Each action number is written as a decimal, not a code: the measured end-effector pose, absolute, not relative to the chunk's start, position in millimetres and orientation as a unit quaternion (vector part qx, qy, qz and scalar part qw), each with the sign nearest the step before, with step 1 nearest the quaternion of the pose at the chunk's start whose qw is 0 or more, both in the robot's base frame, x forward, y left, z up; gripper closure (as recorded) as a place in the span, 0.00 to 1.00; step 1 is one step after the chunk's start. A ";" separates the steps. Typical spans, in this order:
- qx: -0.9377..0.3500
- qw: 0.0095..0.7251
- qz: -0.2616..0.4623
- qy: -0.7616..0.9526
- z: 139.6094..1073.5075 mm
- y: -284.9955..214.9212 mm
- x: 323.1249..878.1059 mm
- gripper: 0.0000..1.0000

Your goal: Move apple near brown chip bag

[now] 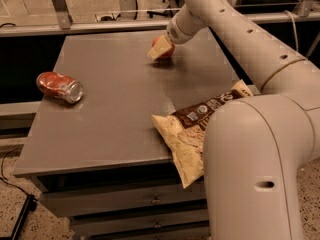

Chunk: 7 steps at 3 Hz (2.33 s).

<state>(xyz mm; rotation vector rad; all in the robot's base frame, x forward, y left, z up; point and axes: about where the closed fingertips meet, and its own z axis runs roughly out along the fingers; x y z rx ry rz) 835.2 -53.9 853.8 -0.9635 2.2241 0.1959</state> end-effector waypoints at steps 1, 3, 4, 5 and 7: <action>-0.379 0.356 0.076 0.851 859.7 -54.5 833.4 0.37; -0.402 0.370 0.091 0.833 879.6 -66.0 797.9 0.84; -0.430 0.364 0.107 0.819 889.0 -68.5 762.4 1.00; -0.448 0.356 0.120 0.811 893.6 -74.0 727.4 1.00; -0.475 0.331 0.120 0.806 894.1 -89.7 648.6 1.00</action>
Offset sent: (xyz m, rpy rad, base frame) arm -0.0284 -0.0128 0.0329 0.0301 -0.0776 0.0648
